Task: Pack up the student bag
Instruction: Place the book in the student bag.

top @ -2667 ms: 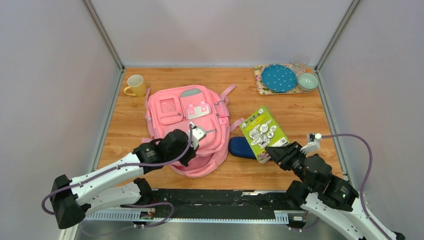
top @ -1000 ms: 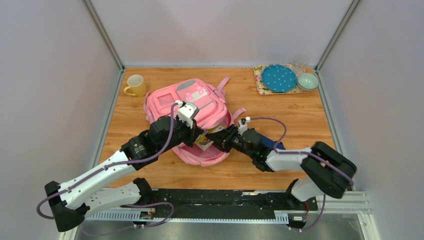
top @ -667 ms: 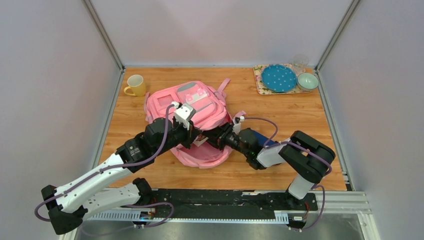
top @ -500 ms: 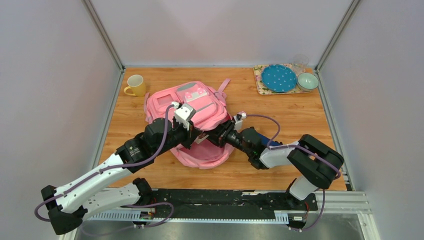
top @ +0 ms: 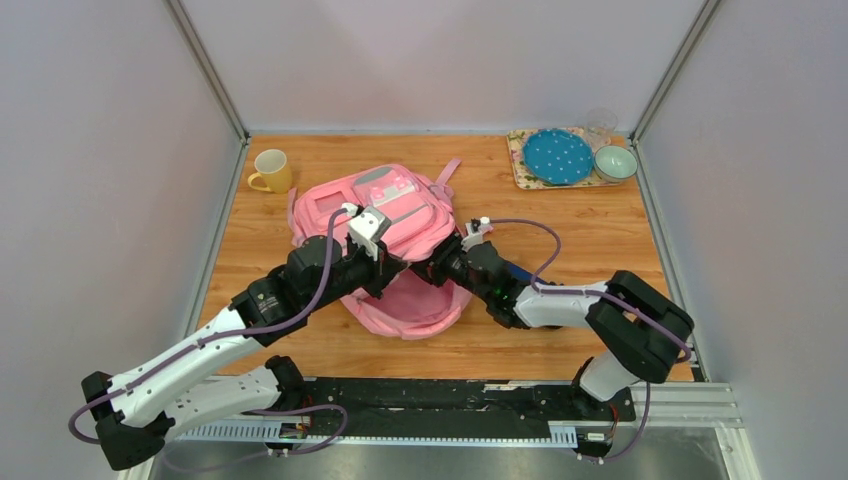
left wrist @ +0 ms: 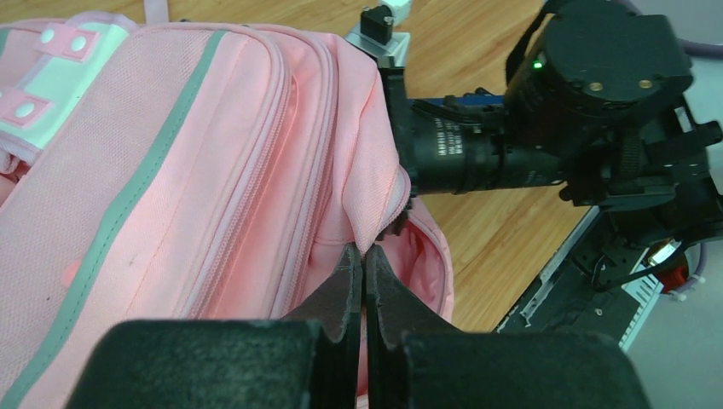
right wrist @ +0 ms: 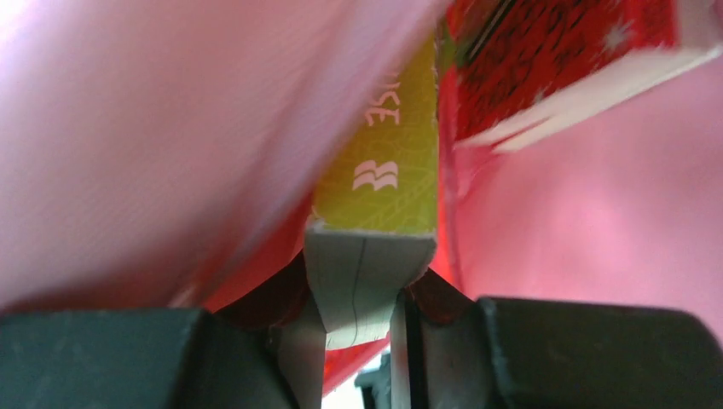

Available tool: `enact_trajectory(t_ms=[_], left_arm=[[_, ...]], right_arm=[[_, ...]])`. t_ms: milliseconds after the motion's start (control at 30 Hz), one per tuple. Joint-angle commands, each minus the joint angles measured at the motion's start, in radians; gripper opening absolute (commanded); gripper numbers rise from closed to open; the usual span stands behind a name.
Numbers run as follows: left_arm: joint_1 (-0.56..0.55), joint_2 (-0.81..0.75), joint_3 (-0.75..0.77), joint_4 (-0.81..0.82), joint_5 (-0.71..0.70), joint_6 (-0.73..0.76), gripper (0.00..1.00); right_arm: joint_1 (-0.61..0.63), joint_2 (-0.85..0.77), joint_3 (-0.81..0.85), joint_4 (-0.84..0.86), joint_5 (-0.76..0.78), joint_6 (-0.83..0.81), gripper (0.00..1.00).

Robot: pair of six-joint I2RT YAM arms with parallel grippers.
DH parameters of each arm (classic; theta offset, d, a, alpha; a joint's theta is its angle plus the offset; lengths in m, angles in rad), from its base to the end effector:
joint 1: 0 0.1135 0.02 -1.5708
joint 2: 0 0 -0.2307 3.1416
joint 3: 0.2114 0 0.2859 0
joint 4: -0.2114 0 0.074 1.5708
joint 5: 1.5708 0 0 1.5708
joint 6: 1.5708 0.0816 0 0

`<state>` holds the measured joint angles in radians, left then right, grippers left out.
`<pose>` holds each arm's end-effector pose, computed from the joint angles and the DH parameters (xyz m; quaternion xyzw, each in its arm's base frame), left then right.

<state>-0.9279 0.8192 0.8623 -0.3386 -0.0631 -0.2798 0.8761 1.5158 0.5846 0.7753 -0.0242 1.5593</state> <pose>0.1767 -0.2273 0.3088 0.2379 0.7673 -0.3170 0.5042 0.2392 0.2901 0.1312 0.2472 0.7187 0.6129 0.2161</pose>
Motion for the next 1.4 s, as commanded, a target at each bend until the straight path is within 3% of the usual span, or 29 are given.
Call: enact_trajectory(t_ms=[0,100,200,333,467,500,600,700,767,867,900,1000,1267,1367], left_arm=[[-0.008,-0.041,0.011,0.127,0.088,-0.061,0.00],[-0.009,-0.066,-0.011,0.136,0.089,-0.084,0.00],[-0.009,-0.086,-0.023,0.138,0.080,-0.090,0.00],[-0.008,-0.092,-0.025,0.122,0.066,-0.087,0.00],[-0.008,-0.089,-0.019,0.110,0.066,-0.081,0.00],[-0.009,-0.088,-0.020,0.105,0.066,-0.079,0.00],[-0.009,-0.094,-0.025,0.104,0.040,-0.076,0.00],[-0.008,-0.094,-0.032,0.107,0.032,-0.075,0.00],[-0.008,-0.092,-0.031,0.108,0.034,-0.073,0.00],[-0.009,-0.092,-0.031,0.108,0.040,-0.075,0.00],[-0.009,-0.092,-0.031,0.108,0.042,-0.075,0.00],[-0.008,-0.098,-0.037,0.113,0.039,-0.078,0.00],[-0.008,-0.118,-0.043,0.101,0.026,-0.087,0.00],[-0.008,-0.124,-0.045,0.095,0.019,-0.087,0.00]], right_arm=[[0.017,0.078,0.161,-0.005,0.225,-0.058,0.00],[0.043,0.155,0.210,-0.042,0.329,-0.024,0.01],[0.069,0.216,0.241,-0.120,0.415,0.005,0.15],[0.077,0.230,0.228,-0.146,0.374,-0.043,0.52],[0.075,0.178,0.212,-0.301,0.305,-0.189,0.66],[0.077,0.159,0.198,-0.306,0.293,-0.241,0.81],[0.081,0.074,0.144,-0.353,0.270,-0.292,0.82],[0.090,-0.011,0.097,-0.396,0.285,-0.308,0.81],[0.100,-0.052,0.080,-0.398,0.299,-0.321,0.75],[0.100,-0.046,0.098,-0.426,0.284,-0.335,0.47],[0.098,-0.033,0.121,-0.445,0.277,-0.334,0.30],[0.100,0.030,0.167,-0.427,0.244,-0.328,0.01],[0.100,0.219,0.337,-0.338,0.233,-0.326,0.00],[0.098,0.256,0.374,-0.308,0.251,-0.334,0.07]])
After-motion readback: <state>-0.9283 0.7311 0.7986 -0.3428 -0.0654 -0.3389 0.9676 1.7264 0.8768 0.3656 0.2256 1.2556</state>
